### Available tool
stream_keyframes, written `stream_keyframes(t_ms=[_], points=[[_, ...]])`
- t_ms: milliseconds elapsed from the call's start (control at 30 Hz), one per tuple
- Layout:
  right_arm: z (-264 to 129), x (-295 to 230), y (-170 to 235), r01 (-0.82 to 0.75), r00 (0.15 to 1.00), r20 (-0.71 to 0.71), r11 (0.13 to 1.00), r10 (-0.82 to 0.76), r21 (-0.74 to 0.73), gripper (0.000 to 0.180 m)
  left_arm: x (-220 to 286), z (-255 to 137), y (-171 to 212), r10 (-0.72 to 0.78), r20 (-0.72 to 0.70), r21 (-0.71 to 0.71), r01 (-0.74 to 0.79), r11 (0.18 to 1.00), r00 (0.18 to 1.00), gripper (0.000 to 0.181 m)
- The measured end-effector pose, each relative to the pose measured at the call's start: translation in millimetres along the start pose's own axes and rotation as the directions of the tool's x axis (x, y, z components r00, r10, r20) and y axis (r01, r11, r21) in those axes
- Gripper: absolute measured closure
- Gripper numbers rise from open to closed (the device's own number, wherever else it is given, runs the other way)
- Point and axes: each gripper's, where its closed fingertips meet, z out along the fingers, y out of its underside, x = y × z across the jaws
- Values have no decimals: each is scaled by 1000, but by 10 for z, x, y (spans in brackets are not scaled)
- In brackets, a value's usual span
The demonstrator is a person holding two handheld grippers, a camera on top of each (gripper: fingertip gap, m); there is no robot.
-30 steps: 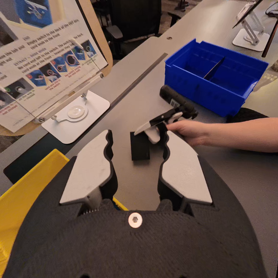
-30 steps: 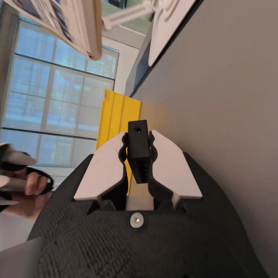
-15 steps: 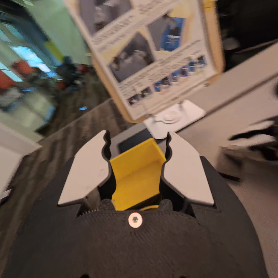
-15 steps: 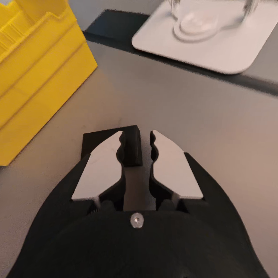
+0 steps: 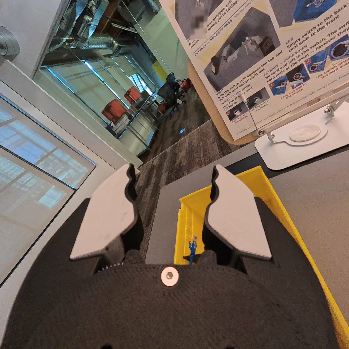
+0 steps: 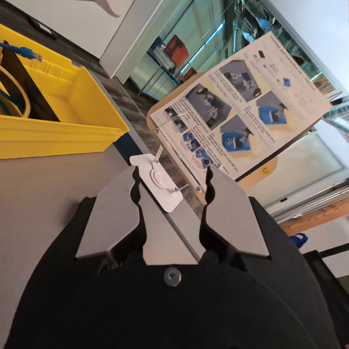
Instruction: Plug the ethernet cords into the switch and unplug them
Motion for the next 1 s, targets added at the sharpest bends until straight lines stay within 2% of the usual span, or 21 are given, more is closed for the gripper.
stream_keyframes(t_ms=[67, 133, 167, 233, 300, 367, 467, 567, 633, 900, 1000], points=[[-35, 44, -11, 32, 999, -7, 999, -33, -8, 110, 23, -60, 69, 5, -48, -49, -8, 999, 999, 106], [-54, 104, 16, 47, 999, -7, 999, -47, -18, 112, 71, -247, 278, -43, -191, -188, 7, 982, 981, 130], [-64, 145, 38, 40, 999, -4, 999, -40, -25, 113, 139, -408, 393, -105, -303, -258, 25, 966, 947, 128], [-92, 237, 72, 7, 1000, 10, 999, -6, -34, 113, 328, -831, 610, -234, -540, -363, 27, 931, 809, 125], [-126, 353, 86, -29, 999, 16, 999, 30, -31, 113, 369, -1160, 868, -252, -650, -413, -55, 909, 717, 129], [-158, 475, 99, -66, 998, 16, 998, 66, -25, 113, 351, -1317, 1131, -175, -693, -404, -176, 898, 699, 131], [-190, 617, 142, -122, 992, 19, 992, 123, -20, 113, 472, -1423, 1375, -104, -777, -364, -309, 879, 621, 134], [-207, 720, 245, -157, 987, 13, 986, 158, -48, 113, 676, -1454, 1446, -159, -845, -372, -350, 860, 510, 135], [-216, 760, 298, -168, 985, 13, 984, 169, -65, 113, 774, -1418, 1525, -185, -861, -392, -387, 834, 474, 139], [-206, 775, 386, -171, 984, 26, 981, 174, -96, 113, 1128, -1429, 1899, -365, -866, -500, -574, 648, 343, 141], [-192, 734, 411, -151, 987, 39, 982, 157, -115, 113, 1184, -1456, 1900, -394, -866, -499, -585, 639, 309, 142]])
